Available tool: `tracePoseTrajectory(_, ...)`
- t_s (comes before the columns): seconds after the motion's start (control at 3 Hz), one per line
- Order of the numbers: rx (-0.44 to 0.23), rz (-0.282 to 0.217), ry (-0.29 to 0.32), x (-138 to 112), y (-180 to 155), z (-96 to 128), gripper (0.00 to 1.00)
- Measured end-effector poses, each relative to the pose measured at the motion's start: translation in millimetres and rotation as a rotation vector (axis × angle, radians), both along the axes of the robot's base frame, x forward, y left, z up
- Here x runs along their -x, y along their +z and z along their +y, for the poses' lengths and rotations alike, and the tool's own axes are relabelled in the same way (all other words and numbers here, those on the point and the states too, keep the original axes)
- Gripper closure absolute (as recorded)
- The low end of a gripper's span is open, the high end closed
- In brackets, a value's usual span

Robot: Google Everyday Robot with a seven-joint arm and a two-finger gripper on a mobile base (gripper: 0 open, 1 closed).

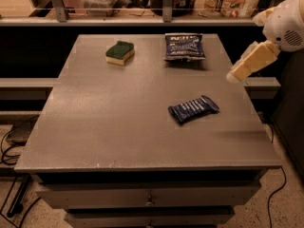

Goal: Pick blue chip bag

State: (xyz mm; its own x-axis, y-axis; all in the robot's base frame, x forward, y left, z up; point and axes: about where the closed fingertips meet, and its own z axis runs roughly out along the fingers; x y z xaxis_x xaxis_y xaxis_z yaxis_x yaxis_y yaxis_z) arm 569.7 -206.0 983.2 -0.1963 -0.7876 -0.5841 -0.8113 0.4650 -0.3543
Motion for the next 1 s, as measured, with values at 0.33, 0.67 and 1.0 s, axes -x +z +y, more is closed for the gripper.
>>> tracePoseTrajectory(0.33, -0.008, -0.005, 0.011, -14.1, -5.4, 16.2, 0.00)
tracePoseTrajectory(0.67, -0.038, -0.038, 0.025, -42.8, -9.4, 40.2, 0.00)
tracePoseTrajectory(1.0, -0.178, -0.023, 0.000, -100.6, -39.0, 67.4, 0.00)
